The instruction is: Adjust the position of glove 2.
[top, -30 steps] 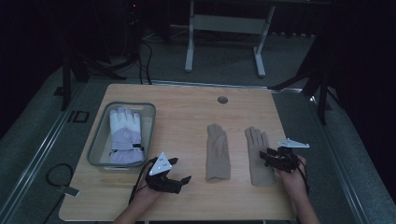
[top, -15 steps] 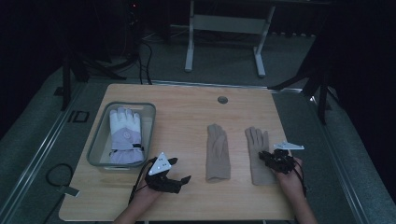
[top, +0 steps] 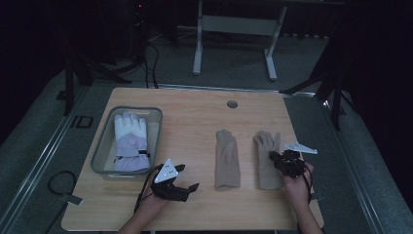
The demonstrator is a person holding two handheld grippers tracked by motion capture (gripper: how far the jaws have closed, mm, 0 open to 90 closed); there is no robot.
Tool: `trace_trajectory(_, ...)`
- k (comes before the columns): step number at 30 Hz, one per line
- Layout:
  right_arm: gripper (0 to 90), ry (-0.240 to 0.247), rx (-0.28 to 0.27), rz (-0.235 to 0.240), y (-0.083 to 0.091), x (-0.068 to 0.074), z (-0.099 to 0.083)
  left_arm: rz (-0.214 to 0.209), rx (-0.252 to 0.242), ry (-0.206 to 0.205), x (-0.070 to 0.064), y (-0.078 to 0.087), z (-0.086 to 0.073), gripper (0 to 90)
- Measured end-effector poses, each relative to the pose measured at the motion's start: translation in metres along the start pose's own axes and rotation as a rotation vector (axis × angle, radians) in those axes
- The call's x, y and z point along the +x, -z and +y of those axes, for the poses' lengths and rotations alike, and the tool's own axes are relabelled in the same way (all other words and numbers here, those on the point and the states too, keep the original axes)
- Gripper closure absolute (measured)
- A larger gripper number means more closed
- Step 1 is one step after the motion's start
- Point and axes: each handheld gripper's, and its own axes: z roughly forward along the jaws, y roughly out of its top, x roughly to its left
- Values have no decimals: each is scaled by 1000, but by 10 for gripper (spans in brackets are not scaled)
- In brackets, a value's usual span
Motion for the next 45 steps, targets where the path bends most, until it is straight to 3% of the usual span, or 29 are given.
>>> trace_trajectory(3, 844, 5, -16, -13, 3, 6, 7, 0, 1, -3, 0, 0, 0, 143)
trace_trajectory(10, 844, -37, -64, 5, 9, 28, 29, 2, -6, -1, 0, 1, 1, 143)
trace_trajectory(23, 843, -32, -95, 82, 1, 83, 52, 3, -11, -1, 0, 3, 1, 144)
trace_trajectory(33, 841, -29, -66, 113, -20, 118, 47, 2, -20, -2, 1, 6, 2, 144)
trace_trajectory(45, 838, -63, 19, 101, -49, 120, 20, 2, -14, -2, 1, 5, 1, 143)
